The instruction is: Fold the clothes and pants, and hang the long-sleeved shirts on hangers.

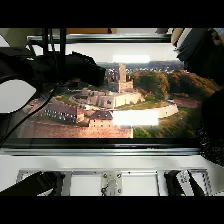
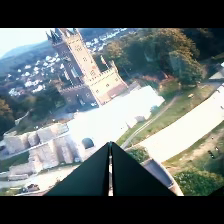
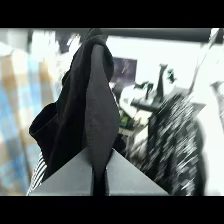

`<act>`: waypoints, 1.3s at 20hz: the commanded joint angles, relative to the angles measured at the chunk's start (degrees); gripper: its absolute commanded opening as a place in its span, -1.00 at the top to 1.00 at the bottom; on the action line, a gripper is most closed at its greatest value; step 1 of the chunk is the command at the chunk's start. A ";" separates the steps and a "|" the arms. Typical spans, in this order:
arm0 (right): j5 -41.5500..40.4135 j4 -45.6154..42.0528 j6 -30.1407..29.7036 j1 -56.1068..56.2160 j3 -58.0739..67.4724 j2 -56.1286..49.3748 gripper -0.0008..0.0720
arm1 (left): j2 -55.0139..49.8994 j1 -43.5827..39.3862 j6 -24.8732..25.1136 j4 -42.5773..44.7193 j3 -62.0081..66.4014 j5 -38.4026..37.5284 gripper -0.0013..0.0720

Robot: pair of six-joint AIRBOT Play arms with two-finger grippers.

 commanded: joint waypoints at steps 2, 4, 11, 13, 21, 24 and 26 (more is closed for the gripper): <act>-2.27 -0.13 0.02 -1.31 1.31 -0.79 0.96 | -1.11 0.04 0.11 0.00 0.04 1.79 0.93; -2.27 -0.15 0.00 -1.33 1.31 -1.05 0.96 | -1.07 0.07 0.11 0.02 0.04 2.89 0.93; -1.16 -2.75 0.00 -1.33 1.31 -2.08 0.96 | -1.07 0.04 0.11 0.00 0.04 2.45 0.93; 0.63 -4.79 0.02 -1.33 1.31 -2.69 0.96 | -1.05 0.04 0.11 0.00 0.04 2.49 0.93; 3.98 -6.56 3.02 -4.85 1.29 -5.70 0.96 | -1.07 0.04 0.11 -0.04 0.04 2.43 0.93; 4.15 -6.51 6.91 -8.11 1.29 -6.19 0.96 | -1.07 0.04 0.11 -0.02 0.04 2.40 0.93; 4.04 -6.49 7.32 -9.20 1.29 -6.19 0.95 | -1.07 0.04 0.09 -0.04 0.02 2.43 0.93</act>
